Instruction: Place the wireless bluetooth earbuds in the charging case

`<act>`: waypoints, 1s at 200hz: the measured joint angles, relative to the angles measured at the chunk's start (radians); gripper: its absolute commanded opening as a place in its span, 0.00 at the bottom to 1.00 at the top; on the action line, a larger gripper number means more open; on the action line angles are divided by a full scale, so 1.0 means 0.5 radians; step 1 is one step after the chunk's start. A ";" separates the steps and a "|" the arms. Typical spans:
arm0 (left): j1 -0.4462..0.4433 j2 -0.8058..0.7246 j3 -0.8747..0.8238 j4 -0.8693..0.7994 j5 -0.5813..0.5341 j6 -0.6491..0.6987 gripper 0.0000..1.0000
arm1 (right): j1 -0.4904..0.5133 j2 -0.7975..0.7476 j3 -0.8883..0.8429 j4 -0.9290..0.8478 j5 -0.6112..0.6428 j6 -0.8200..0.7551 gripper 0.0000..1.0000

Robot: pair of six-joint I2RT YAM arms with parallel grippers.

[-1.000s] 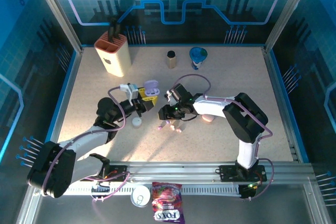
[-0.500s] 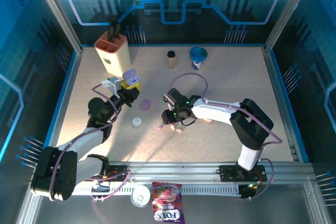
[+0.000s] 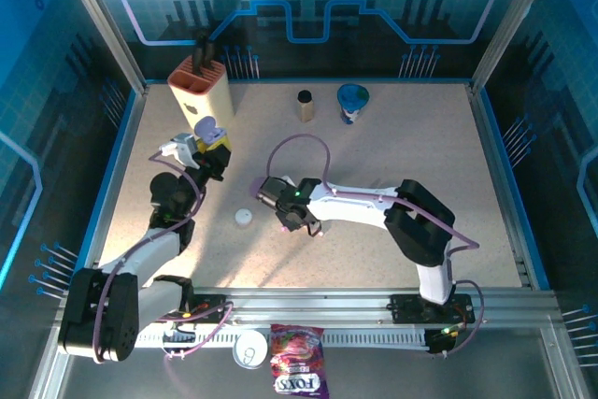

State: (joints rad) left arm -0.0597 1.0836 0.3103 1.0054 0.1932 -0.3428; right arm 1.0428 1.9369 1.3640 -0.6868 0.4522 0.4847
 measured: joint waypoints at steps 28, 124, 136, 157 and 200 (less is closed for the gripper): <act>0.008 -0.016 -0.003 -0.014 -0.008 0.000 0.32 | 0.008 0.077 0.075 -0.089 0.040 -0.026 0.40; 0.011 -0.024 -0.024 -0.015 -0.005 -0.014 0.32 | 0.050 0.336 0.381 -0.266 0.106 -0.129 0.34; 0.011 -0.025 -0.024 -0.015 -0.004 -0.017 0.32 | 0.050 0.356 0.406 -0.296 0.119 -0.136 0.33; 0.011 -0.025 -0.024 -0.015 -0.003 -0.034 0.32 | 0.050 0.391 0.433 -0.331 0.130 -0.146 0.31; 0.011 -0.024 -0.024 -0.015 0.009 -0.037 0.32 | 0.050 0.423 0.456 -0.406 0.140 -0.150 0.29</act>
State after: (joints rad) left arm -0.0540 1.0714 0.2981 0.9977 0.1978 -0.3611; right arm 1.0679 2.1487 1.5921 -0.8898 0.5220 0.4095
